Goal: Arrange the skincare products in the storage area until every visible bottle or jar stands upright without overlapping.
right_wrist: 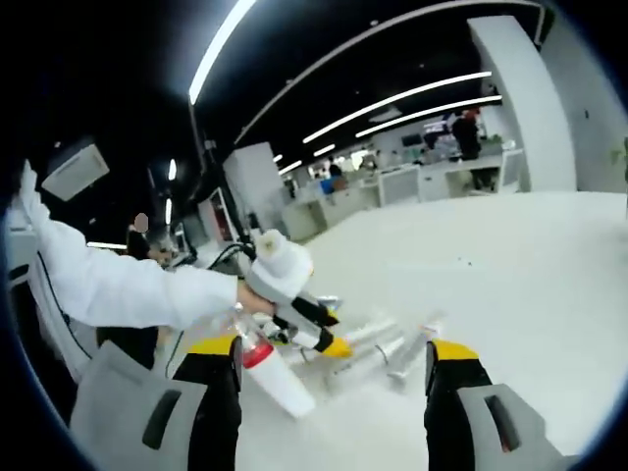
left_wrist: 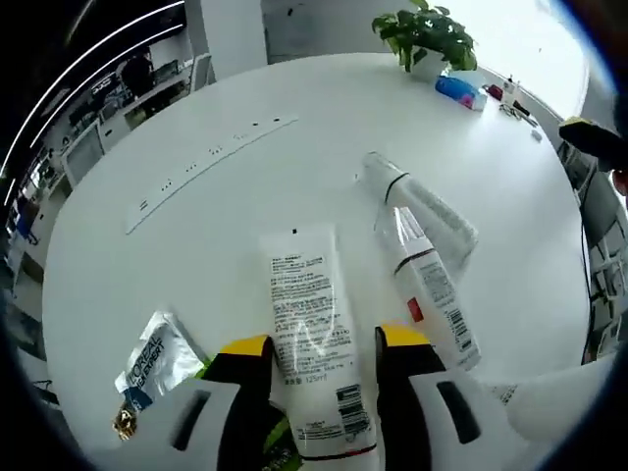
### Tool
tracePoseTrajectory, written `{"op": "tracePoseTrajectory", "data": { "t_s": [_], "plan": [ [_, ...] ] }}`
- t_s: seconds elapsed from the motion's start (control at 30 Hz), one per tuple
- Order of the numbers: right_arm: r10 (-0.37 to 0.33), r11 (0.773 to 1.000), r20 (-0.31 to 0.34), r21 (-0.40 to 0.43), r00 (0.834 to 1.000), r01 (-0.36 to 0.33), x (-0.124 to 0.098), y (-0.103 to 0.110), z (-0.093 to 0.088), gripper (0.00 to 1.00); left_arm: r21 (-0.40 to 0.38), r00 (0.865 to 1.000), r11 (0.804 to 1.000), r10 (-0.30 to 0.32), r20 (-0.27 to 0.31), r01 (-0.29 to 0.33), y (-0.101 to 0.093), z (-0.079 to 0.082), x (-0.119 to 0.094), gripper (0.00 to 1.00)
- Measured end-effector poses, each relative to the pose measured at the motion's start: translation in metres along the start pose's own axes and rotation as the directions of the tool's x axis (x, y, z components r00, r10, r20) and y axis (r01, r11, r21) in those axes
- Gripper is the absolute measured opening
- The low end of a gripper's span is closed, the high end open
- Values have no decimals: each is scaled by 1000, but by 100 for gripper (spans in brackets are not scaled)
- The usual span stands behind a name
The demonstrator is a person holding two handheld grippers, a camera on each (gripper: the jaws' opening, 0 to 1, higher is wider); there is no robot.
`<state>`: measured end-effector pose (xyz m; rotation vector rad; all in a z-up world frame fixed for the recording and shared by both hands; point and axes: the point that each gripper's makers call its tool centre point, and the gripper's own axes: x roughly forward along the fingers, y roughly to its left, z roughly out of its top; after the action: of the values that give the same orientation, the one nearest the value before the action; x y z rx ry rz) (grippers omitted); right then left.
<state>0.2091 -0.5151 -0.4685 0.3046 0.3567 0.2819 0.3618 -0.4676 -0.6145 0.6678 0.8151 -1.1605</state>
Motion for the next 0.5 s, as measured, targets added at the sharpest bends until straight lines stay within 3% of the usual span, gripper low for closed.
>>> {"op": "tracePoseTrajectory", "data": {
  "t_s": [0.1, 0.27, 0.37, 0.5],
  "plan": [
    [-5, 1000, 1, 6, 1000, 5, -1, -2, -2, 79, 43, 999, 999, -17, -28, 19, 3, 2, 2, 39],
    [-1, 1000, -1, 11, 1000, 1, 4, -2, -4, 79, 68, 997, 996, -47, -64, 51, 26, 12, 21, 36],
    [3, 1000, -5, 6, 1000, -3, 8, -1, -4, 79, 86, 996, 995, -47, -70, 53, 28, 14, 26, 33],
    [6, 1000, 5, 6, 1000, -7, 12, 1, 0, 78, 90, 999, 995, -37, -38, 40, 41, 19, 32, 31]
  ]
}}
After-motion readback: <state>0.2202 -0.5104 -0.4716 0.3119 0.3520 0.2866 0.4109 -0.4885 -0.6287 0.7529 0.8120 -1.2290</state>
